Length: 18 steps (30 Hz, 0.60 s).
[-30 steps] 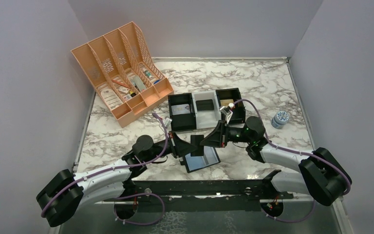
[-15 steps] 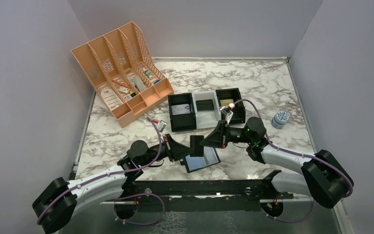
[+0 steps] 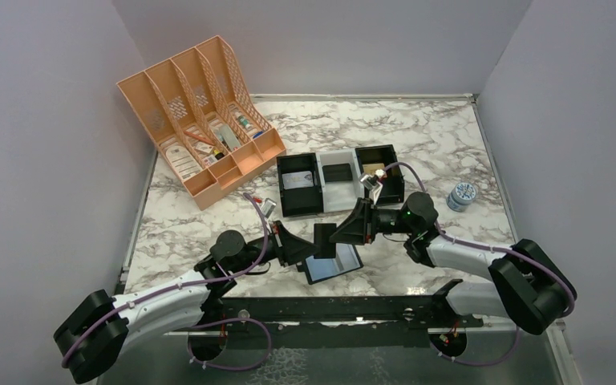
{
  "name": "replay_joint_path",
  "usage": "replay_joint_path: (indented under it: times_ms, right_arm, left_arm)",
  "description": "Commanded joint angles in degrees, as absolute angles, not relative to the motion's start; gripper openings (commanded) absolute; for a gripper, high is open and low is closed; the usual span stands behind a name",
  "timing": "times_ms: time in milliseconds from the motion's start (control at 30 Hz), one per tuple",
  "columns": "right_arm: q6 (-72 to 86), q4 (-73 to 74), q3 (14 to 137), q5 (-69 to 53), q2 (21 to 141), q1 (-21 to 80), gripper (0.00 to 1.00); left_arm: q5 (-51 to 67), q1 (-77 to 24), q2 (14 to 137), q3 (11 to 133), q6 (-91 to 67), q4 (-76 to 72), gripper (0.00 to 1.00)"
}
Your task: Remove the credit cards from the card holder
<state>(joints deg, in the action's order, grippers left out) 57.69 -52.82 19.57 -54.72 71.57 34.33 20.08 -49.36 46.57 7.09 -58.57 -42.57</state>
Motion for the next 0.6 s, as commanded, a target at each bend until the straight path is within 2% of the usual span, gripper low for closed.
replay_joint_path:
  times_ms: [0, 200, 433, 567]
  right_arm:
    - [60.21, -60.32, 20.48, -57.42, 73.58, 34.45, 0.28]
    - [62.5, -64.53, 20.36, -58.53, 76.71, 34.44, 0.28]
    - [66.31, -70.72, 19.62, -59.88, 78.91, 34.54, 0.15]
    - [68.31, -74.26, 19.33, -60.53, 80.28, 34.54, 0.13]
  left_arm:
    - [21.18, -49.38, 46.2, 8.97, -57.42, -43.53, 0.0]
    - [21.22, -49.38, 45.64, 8.61, -57.69, -44.76, 0.0]
    - [20.83, -49.37, 45.44, 8.44, -57.66, -45.34, 0.0]
    - [20.67, -49.32, 45.75, 8.32, -57.66, -46.24, 0.0]
